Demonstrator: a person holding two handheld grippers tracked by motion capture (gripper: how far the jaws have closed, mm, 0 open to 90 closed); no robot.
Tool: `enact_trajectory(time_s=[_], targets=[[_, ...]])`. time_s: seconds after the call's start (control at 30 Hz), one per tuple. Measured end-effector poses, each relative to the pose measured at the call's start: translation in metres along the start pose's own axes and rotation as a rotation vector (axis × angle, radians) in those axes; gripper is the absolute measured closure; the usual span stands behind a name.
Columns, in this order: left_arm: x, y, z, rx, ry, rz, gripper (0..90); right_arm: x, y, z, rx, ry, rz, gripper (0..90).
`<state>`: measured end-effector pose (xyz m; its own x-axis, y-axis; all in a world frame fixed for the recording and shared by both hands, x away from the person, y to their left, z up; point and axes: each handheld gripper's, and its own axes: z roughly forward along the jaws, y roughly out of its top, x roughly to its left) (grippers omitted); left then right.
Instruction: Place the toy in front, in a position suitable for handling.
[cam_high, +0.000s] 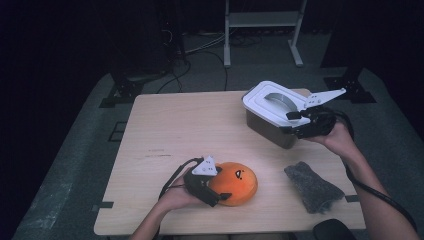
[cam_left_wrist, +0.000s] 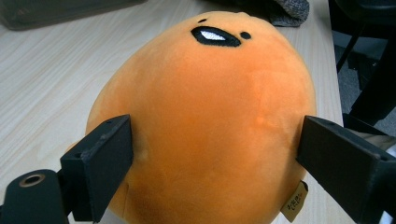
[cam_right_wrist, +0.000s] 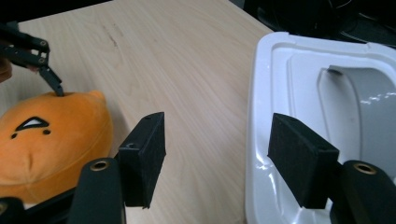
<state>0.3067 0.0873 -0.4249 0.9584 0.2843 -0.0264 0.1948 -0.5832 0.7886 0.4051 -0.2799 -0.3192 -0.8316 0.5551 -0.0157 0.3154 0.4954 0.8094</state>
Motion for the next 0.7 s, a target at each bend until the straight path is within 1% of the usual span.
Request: enact_trajectory(time_s=[0.13,0.17,0.27,0.33,0.4,0.47,0.57,0.7], targets=[[0.000,0.000,0.000,0.000,0.000,0.001,9.8,-0.005,0.004,0.003,0.004,-0.011,0.003,34.9],[0.000,0.000,0.000,0.000,0.001,0.003,9.7,-0.008,0.007,0.006,0.007,-0.016,0.000,34.6],[0.000,0.000,0.000,0.000,0.001,0.002,9.6,-0.012,0.010,0.007,0.014,-0.026,0.000,34.5],[-0.001,0.000,0.000,0.001,0.001,0.002,9.6,-0.017,0.015,0.009,0.018,-0.034,0.005,34.3],[-0.001,0.000,0.000,0.003,0.001,0.004,9.5,-0.019,0.016,0.010,0.018,-0.034,0.005,34.3],[-0.001,0.000,0.000,0.007,-0.001,0.009,9.4,-0.024,0.019,0.012,0.010,-0.031,0.010,34.2],[0.000,0.000,0.000,0.007,-0.004,0.009,9.2,-0.027,0.020,0.014,0.000,-0.026,0.012,34.2],[0.000,0.000,0.001,0.007,-0.007,0.008,9.1,-0.031,0.021,0.017,0.000,-0.027,0.014,34.3]])
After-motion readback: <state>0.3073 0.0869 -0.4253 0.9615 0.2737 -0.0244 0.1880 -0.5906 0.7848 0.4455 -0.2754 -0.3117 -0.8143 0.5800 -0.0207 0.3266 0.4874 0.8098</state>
